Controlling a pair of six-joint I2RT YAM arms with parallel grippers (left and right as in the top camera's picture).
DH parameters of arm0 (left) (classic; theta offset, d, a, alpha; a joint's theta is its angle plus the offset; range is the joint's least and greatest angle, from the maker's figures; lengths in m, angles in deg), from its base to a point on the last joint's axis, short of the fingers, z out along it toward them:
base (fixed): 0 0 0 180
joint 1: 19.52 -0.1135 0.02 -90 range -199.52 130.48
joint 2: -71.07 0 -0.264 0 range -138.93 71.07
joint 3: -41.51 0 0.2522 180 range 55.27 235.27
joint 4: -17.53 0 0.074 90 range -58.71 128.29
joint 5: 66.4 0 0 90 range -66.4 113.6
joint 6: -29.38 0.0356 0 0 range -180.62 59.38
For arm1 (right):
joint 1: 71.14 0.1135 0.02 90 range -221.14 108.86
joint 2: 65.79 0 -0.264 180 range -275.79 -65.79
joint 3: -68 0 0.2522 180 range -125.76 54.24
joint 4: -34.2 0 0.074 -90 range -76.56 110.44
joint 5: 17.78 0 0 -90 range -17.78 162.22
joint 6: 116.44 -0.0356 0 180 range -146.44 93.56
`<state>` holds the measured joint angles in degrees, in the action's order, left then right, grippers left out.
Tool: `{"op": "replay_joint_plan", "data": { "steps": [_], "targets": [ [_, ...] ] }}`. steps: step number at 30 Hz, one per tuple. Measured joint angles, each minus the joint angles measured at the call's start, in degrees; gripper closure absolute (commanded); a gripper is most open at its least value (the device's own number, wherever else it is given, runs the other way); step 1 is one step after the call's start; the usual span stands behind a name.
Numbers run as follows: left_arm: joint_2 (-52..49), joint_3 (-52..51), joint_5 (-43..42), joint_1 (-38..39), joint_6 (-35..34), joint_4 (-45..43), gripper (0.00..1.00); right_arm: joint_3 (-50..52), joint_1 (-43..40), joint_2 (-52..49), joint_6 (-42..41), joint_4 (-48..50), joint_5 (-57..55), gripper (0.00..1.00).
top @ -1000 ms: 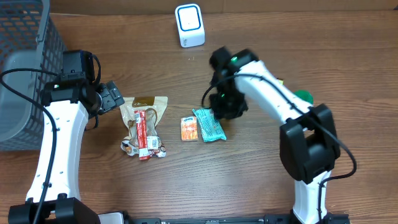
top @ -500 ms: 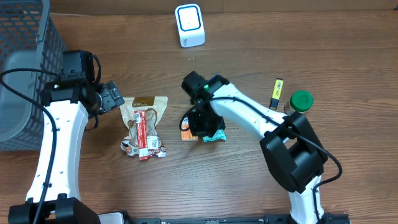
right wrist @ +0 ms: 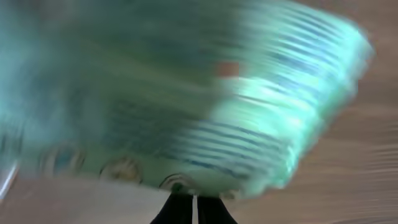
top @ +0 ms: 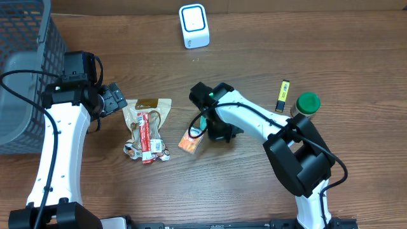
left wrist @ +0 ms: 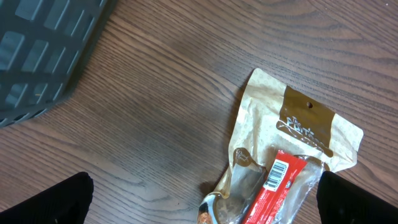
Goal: Scan the item barcode
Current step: 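Lift the wipes pack with the right gripper and rotate it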
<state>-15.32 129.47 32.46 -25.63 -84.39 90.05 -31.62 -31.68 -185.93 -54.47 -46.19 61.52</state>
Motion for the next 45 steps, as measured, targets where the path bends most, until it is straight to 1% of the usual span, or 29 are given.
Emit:
{"op": "replay_joint_plan", "data": {
  "steps": [5, 8, 10, 12, 15, 17, 19, 21, 27, 31, 36, 45],
  "targets": [
    [0.00, 0.00, 0.00, 0.00, 0.00, 0.02, 0.00, 0.07, -3.48, 0.00, 1.75, 5.07, -8.26, 0.93],
    [0.00, 0.02, 0.00, 0.00, 0.00, 0.02, 0.00, 0.07, -6.01, 0.00, 3.15, 9.44, -9.35, 0.93],
    [0.00, 0.02, 0.00, 0.00, 0.00, 0.02, 0.00, 0.07, -7.76, 0.00, 4.20, 11.58, -8.59, 0.91],
    [0.00, 0.02, 0.00, 0.00, 0.00, 0.02, 0.00, 0.04, -9.42, 0.00, 4.76, 12.68, -7.37, 0.84],
    [0.00, 0.02, 0.00, 0.00, 0.00, 0.02, 0.00, -0.72, -11.93, 0.00, 5.38, 9.49, -3.58, 0.79],
    [0.00, 0.02, 0.00, 0.00, 0.00, 0.02, 0.00, -2.23, -13.97, 0.00, 5.77, 5.57, 0.55, 0.73],
    [0.00, 0.02, 0.00, 0.00, 0.00, 0.02, 0.00, -3.89, -15.80, 0.00, 6.75, 3.48, 5.77, 0.63],
    [0.00, 0.02, 0.00, 0.00, 0.00, 0.02, 0.00, -4.94, -17.46, 0.00, 8.61, 2.47, 11.76, 0.59],
    [0.00, 0.02, 0.00, 0.00, 0.00, 0.02, 0.00, -5.09, -19.67, 0.00, 11.15, 1.55, 26.43, 0.55],
    [0.00, 0.00, 0.00, 0.00, 0.00, 0.02, 0.00, -4.81, -19.56, 0.00, 11.69, 3.87, 31.15, 0.53],
    [0.00, 0.02, 0.00, 0.00, 0.00, 0.02, 0.00, -3.80, -19.56, 0.00, 11.52, 5.53, 33.22, 0.53],
    [0.00, 0.00, 0.00, 0.00, 0.00, 0.02, 0.00, -3.65, -19.56, 0.00, 8.33, 8.81, 31.76, 0.54]
  ]
}}
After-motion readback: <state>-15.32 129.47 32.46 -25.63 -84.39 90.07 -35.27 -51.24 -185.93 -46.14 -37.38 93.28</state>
